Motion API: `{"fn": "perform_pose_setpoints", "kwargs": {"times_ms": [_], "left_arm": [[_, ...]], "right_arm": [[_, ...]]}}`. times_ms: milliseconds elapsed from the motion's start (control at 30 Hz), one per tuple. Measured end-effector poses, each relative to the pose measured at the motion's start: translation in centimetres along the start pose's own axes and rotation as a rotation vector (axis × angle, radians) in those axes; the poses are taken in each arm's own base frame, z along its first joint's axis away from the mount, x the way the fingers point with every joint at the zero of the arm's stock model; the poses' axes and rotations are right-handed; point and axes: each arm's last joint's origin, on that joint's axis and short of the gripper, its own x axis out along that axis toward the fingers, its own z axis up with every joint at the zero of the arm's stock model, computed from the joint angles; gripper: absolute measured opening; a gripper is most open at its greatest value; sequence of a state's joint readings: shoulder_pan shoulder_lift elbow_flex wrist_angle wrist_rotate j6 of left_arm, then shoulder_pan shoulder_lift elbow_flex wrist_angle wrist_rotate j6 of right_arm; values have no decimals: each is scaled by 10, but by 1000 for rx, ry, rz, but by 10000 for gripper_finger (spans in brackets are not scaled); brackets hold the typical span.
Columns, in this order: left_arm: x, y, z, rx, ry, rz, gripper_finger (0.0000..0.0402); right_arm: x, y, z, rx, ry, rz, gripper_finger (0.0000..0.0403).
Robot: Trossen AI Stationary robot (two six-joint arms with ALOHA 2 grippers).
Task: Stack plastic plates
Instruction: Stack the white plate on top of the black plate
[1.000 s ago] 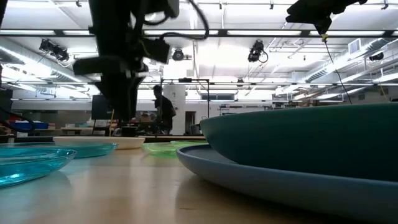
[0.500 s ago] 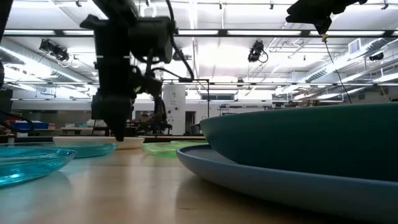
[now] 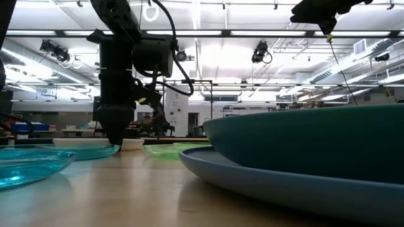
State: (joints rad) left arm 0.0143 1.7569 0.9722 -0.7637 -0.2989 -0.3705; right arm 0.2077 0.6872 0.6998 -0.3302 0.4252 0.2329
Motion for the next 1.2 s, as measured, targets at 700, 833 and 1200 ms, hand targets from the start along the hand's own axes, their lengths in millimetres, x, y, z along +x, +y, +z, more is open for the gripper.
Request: {"fn": "perform_pose_setpoints", "kwargs": {"times_ms": [700,833,1200], "left_arm": [[-42,-19,16,166,-68,49,15],[-72,-41,28,270,-202,3,15],[-115,-111,56,408,-378,-125,15]], "right_arm": [[0,0,0,2,0,0,132],[0,0,0,0,0,1,132],[0,0,3,-1,-27,4,132]]}}
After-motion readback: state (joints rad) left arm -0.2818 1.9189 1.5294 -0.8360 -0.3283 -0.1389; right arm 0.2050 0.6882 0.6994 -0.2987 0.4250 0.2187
